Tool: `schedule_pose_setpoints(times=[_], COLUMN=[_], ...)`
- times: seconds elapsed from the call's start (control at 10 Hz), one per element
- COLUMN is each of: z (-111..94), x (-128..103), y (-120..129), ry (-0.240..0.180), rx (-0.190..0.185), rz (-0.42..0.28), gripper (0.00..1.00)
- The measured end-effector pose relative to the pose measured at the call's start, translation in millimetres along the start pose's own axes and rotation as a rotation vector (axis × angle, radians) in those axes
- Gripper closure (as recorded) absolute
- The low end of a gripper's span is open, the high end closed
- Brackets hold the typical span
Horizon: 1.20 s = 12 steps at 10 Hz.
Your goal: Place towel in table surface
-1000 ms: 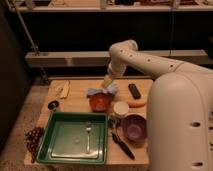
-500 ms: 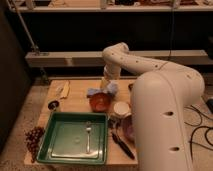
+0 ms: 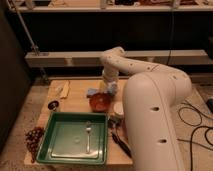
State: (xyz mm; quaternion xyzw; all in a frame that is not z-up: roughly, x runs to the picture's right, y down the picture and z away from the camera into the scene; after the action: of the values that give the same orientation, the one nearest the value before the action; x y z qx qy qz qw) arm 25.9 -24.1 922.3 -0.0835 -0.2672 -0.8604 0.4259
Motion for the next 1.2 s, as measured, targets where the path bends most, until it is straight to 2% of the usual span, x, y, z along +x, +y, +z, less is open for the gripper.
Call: schedule_pose_setpoints(times=[0.1,0.2,0.5,0.7,0.8,0.9,1.1,1.2], z=[2.7,7.3,11.7,12.1,8.1,0.7,-15.0,-32.5], x=[-0.1,-1.1,-3.6,-4.5,-4.5,-4.2,-2.7,-1.4], y=[-0.1,0.4,2.9,4.6,9.1,15.7,26.5,34.5], ry=[-0.006,-0.017,-0.035,-0.043,-0.038,-0.029,-0.002,0.025], rx=[0.006,0.017,0.034,0.032,0.027,0.025,0.031,0.043], rz=[0.003,0.009,0.024,0.036,0.045,0.059,0.080,0.092], gripper=[0.26,0.32,0.61,0.87,0.95,1.00,1.00,1.00])
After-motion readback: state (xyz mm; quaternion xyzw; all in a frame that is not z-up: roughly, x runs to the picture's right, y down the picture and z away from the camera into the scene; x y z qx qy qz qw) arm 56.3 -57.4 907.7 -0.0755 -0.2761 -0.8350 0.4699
